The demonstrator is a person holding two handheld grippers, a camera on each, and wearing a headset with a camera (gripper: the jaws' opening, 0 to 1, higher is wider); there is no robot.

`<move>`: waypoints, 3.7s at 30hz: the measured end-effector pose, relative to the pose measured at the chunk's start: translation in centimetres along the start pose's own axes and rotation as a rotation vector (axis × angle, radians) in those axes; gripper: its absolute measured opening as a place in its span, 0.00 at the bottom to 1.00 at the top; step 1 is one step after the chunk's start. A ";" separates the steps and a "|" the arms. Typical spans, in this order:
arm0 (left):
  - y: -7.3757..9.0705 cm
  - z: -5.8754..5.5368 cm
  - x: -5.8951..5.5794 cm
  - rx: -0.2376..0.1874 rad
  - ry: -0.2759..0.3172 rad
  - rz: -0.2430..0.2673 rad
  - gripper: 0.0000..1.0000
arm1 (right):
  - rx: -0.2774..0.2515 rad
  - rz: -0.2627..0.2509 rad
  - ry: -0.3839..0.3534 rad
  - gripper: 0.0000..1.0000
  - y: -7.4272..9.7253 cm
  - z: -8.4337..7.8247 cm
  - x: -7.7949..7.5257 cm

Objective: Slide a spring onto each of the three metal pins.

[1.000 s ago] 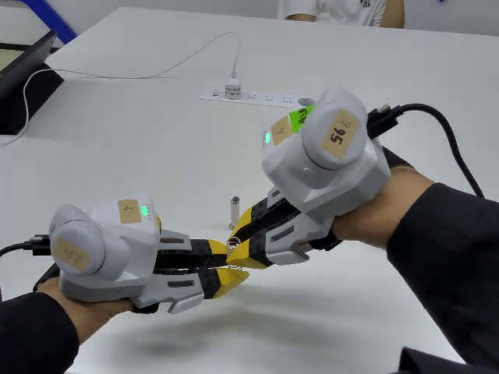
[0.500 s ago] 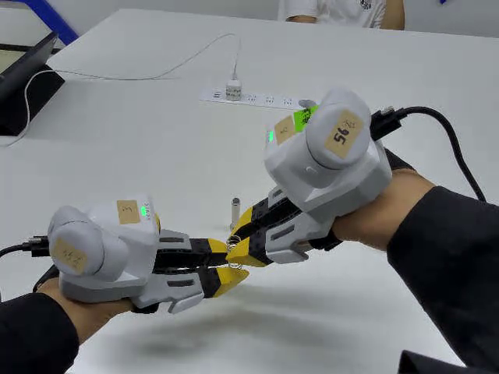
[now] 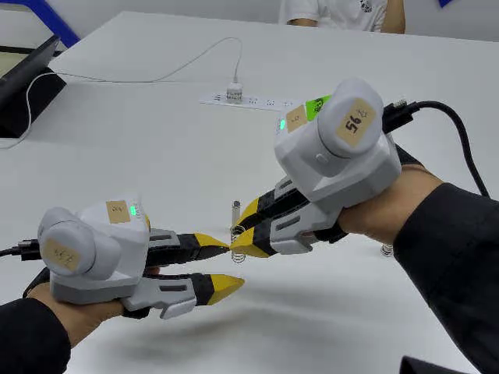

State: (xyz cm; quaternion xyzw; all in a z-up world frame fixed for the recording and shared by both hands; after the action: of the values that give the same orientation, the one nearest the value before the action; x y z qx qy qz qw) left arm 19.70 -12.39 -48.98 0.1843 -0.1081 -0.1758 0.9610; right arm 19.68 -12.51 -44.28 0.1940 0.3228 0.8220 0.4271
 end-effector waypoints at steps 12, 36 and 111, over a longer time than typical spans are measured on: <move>0.3 -0.4 1.0 0.011 0.039 0.054 0.49 | -0.018 -0.038 -0.025 0.12 0.5 0.2 -1.3; 0.9 -1.0 2.0 0.018 0.101 0.117 0.70 | -0.146 -0.163 -0.107 0.12 1.5 2.6 -5.4; 1.4 -1.3 2.3 0.017 0.113 0.122 0.68 | 0.008 -0.173 -0.202 0.12 -5.6 -2.4 -8.4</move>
State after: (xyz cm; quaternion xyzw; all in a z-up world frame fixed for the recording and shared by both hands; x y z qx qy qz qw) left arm 22.54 -11.61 -49.30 0.1951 -0.0663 -0.1053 0.9729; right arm 26.16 -17.98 -50.24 0.2490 0.2971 0.7570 0.5260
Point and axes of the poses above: the centre of the closed fingertips' face, and the gripper's own axes: y roughly backward along the fingers, x roughly to its left, z roughly out of its top, the point moved 1 cm from there along y, roughly backward along the fingers, and after that the axes turned 9 degrees about -y, right-handed, at the moved point
